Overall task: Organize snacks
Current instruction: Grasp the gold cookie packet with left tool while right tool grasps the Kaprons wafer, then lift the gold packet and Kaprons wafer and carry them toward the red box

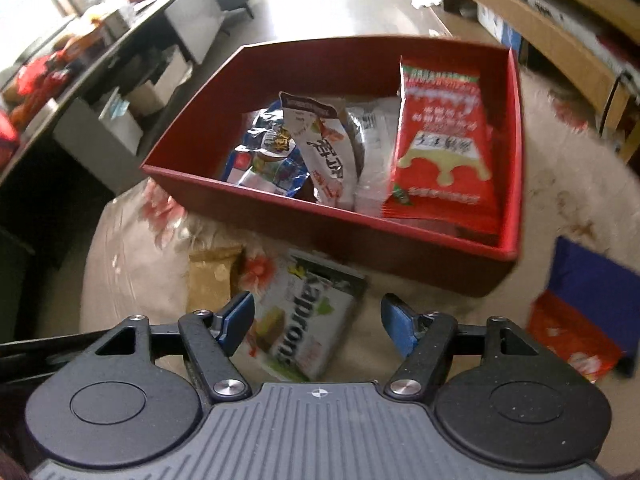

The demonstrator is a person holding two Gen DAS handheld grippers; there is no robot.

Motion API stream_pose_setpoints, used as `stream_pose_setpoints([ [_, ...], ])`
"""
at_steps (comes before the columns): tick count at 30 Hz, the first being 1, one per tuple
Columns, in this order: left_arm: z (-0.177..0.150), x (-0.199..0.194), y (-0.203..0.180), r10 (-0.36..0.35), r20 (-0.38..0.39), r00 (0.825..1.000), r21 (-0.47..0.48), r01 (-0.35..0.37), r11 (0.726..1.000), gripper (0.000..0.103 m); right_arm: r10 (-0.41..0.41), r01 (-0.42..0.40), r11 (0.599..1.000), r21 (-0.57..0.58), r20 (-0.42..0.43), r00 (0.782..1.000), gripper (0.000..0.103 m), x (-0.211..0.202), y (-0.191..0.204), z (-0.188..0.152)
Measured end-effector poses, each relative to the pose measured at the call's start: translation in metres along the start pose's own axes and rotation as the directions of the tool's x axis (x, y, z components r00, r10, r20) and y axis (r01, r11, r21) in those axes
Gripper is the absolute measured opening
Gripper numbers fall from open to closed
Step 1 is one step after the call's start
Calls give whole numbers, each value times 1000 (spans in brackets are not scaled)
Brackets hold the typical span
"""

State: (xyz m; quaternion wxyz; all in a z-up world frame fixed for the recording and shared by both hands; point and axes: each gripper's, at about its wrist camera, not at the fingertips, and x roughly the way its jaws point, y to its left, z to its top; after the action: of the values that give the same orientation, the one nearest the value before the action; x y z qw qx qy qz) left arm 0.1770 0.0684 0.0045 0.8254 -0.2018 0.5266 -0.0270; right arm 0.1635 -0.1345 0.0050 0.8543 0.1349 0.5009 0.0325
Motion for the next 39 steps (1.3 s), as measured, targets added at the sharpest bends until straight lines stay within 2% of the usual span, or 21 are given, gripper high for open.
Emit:
stream_pose_setpoints([
  [5,5,-11,10,-19,21,1000,-14,19,1000,42,2,-2,999,53,-6,1000,78,21,6,1],
  [7,6,-9,12,0,19,1000,-4,0,1000,44,5,-5,999,48,-16,1000,79,28,12,2],
  [9,5,-5,13,16,8,1000,15,-16,1000,45,-30,30,1000,-10,-1,1000,80,31,22,-2],
  [11,4,1,12,19,-14,1000,24,-19,1000,46,-89,89,989,-120,6,996,72,31,34,-9],
  [13,2,6,12,23,-34,999,28,-22,999,47,-140,140,964,-225,17,990,69,29,41,-21],
  [17,2,21,3,15,-72,997,39,-12,999,47,-161,151,956,-252,-19,987,67,12,30,-32],
  [23,4,35,-28,29,-42,999,75,-26,997,53,-140,126,954,-271,-34,990,67,-27,18,-56],
  [29,1,54,-49,121,-4,993,111,-119,987,54,-117,106,968,-227,-36,992,68,-37,9,-60],
  [33,-4,54,-54,173,25,985,165,-175,971,44,-87,77,974,-212,-35,996,68,-40,4,-58],
  [39,-16,39,-37,188,-1,982,158,-185,970,39,-61,57,969,-240,-11,998,67,-50,4,-52],
])
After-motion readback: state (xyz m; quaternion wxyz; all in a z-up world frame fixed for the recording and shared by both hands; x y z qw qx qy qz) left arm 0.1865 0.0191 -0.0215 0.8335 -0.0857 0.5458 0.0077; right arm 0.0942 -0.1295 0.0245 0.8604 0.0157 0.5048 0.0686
